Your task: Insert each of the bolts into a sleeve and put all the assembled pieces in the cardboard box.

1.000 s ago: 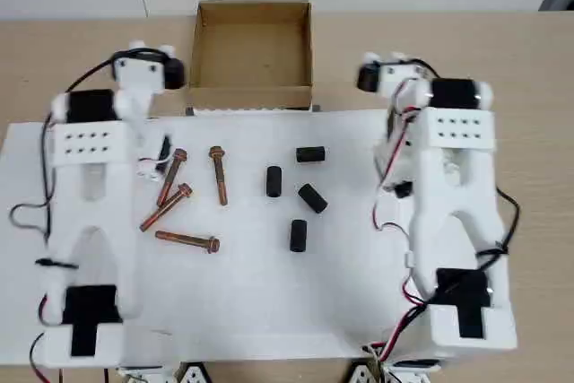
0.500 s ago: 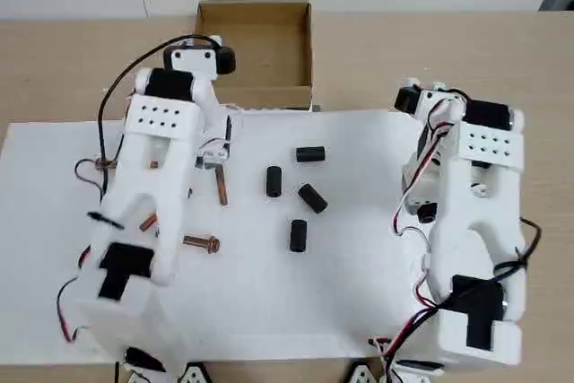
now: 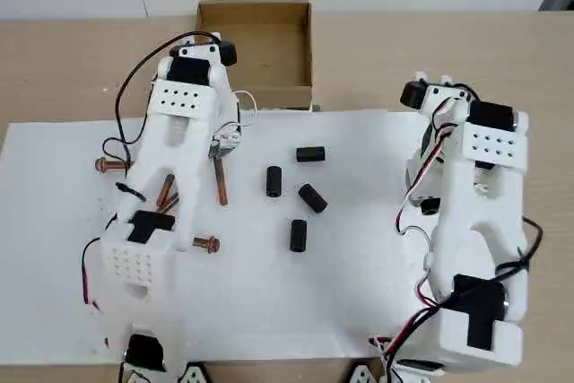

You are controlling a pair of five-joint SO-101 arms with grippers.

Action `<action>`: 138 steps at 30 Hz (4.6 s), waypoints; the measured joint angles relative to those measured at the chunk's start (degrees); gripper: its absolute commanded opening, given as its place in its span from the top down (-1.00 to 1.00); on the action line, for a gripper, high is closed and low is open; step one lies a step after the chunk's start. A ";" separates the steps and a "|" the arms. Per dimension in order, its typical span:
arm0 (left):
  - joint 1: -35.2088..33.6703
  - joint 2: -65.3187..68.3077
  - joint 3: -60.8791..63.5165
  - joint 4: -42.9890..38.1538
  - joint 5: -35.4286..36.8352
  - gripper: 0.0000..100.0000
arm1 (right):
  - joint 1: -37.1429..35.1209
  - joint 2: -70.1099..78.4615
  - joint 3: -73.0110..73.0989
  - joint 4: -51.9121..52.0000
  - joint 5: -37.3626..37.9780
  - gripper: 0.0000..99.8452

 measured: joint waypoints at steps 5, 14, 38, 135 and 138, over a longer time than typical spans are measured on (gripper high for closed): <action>0.00 2.64 -0.35 0.00 0.18 0.80 | 0.00 0.00 0.00 -0.97 0.00 0.99; 0.00 7.03 -0.35 0.00 0.26 0.80 | 0.00 0.00 0.00 -2.02 0.00 0.99; 0.00 8.44 -8.88 -0.09 0.44 0.99 | -0.35 -1.85 -0.97 2.99 0.00 0.99; 21.19 -135.91 109.54 -51.34 13.27 0.99 | -53.54 -102.68 80.00 -46.77 -11.25 0.99; 21.98 -135.82 111.47 -51.34 13.36 0.99 | -53.54 -102.68 80.00 -47.03 -11.25 0.99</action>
